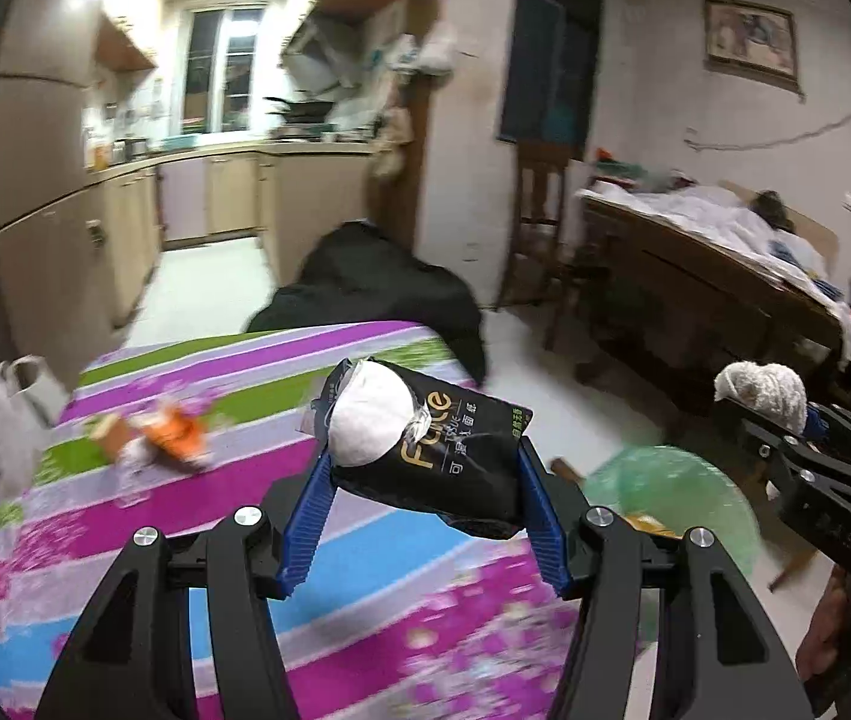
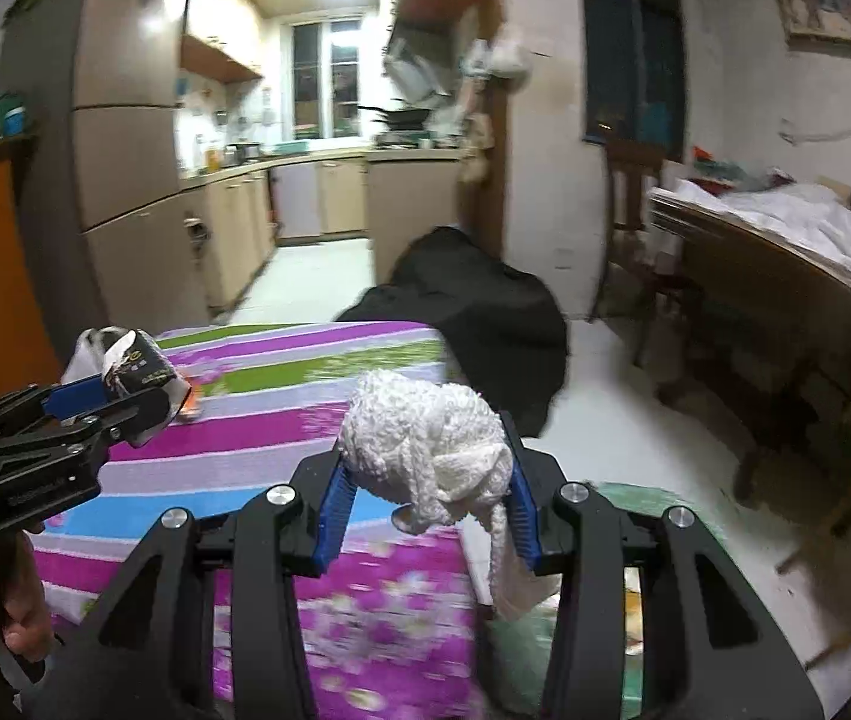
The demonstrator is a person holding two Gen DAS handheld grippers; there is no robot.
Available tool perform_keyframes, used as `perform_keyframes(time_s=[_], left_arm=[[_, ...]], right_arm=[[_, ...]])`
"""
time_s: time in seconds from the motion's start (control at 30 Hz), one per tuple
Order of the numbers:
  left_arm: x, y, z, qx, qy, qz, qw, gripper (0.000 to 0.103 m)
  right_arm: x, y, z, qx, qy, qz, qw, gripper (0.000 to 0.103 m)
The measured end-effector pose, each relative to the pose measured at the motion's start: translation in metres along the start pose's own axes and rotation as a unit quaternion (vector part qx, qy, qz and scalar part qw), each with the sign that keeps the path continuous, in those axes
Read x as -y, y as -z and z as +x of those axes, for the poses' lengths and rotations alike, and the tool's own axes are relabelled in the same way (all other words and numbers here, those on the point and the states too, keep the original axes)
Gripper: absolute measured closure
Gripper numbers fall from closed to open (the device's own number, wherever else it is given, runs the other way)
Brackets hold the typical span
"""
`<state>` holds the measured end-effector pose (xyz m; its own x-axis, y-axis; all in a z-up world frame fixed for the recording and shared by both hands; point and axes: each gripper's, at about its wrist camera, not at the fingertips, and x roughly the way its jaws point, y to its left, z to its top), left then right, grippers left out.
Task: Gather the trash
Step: 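Carry the black packet and white cloth ball over the green bin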
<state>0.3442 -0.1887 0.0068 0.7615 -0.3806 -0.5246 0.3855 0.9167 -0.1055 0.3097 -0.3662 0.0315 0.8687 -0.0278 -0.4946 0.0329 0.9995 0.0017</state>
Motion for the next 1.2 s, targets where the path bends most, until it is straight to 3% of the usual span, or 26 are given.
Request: perform_keyframes(time_s=[0.27,0.53,0.93,1.2], left_arm=[[0.11,-0.024,0.054,-0.047,0.08,0.042,0.9948,0.044],[0.183,-0.025,0.128,-0.123,0.126,0.057,0.9827,0.044],[0.204,0.009,0.217,-0.225,0.139,0.074,0.9616,0.044],[0.209,0.03,0.238,-0.245,0.142,0.081,0.9556,0.044]], right_arm=[[0.102,0.005,0.0,-0.055,0.06,0.052,0.995,0.061],[0.171,0.035,0.034,-0.149,0.067,0.108,0.981,0.061],[0.212,0.065,0.073,-0.238,0.055,0.132,0.961,0.061],[0.22,0.078,0.077,-0.25,0.049,0.139,0.957,0.061]])
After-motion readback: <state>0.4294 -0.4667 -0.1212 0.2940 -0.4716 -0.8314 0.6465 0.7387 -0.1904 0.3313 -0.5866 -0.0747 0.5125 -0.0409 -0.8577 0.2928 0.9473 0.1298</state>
